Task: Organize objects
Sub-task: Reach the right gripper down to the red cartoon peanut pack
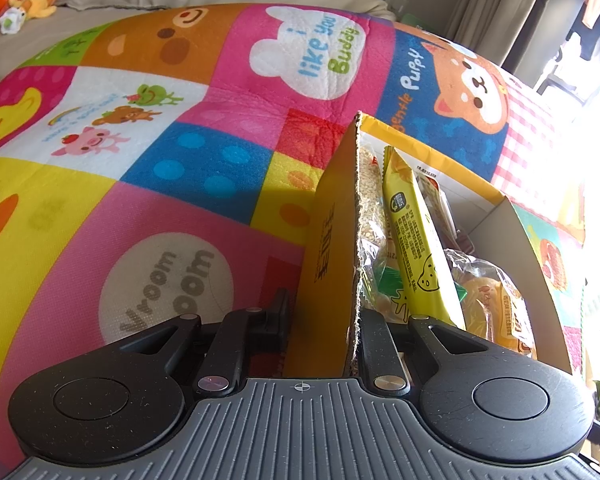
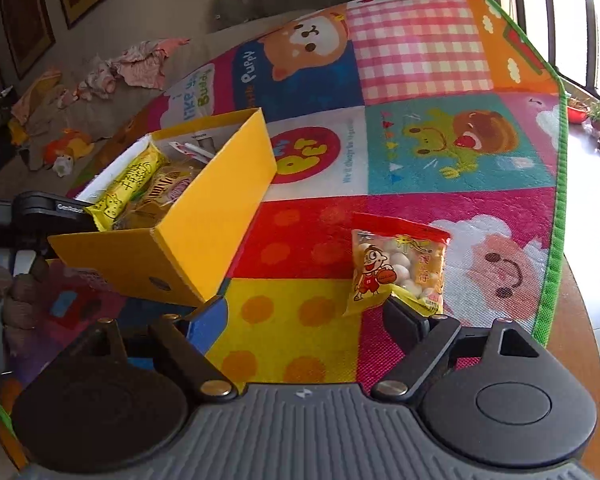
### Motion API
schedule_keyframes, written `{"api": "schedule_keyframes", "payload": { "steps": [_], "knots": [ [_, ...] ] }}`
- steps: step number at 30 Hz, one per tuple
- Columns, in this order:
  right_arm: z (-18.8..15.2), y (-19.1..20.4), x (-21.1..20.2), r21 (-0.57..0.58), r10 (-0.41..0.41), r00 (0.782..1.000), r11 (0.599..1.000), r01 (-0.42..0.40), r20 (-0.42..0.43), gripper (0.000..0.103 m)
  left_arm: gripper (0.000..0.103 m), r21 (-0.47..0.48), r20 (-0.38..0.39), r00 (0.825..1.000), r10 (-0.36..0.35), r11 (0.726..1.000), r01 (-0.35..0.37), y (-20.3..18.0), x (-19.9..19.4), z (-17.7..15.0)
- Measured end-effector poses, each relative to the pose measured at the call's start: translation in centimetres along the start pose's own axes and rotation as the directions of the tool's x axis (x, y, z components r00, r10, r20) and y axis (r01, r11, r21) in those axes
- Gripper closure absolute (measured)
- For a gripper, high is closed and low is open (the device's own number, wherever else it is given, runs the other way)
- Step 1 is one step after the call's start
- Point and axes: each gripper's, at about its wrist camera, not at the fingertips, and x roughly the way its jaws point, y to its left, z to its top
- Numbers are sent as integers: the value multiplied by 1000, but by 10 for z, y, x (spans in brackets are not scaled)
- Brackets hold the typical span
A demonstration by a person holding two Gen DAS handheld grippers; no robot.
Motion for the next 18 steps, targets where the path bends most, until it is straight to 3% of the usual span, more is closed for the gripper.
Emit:
{"api": "schedule_keyframes", "payload": {
  "steps": [5,13,18],
  "knots": [
    [4,4,-9,-90,-92,994,991,98,66,14,84,-2,2,1000,0,1000,0,0,0,0],
    [14,-40,8,108,-157,988,982,155,10,12,85,1,1,1000,2,1000,-2,-1,0,0],
    [21,-40,29,113,-179,984,977,179,-12,12,85,3,2,1000,3,1000,-3,-1,0,-1]
  ]
}}
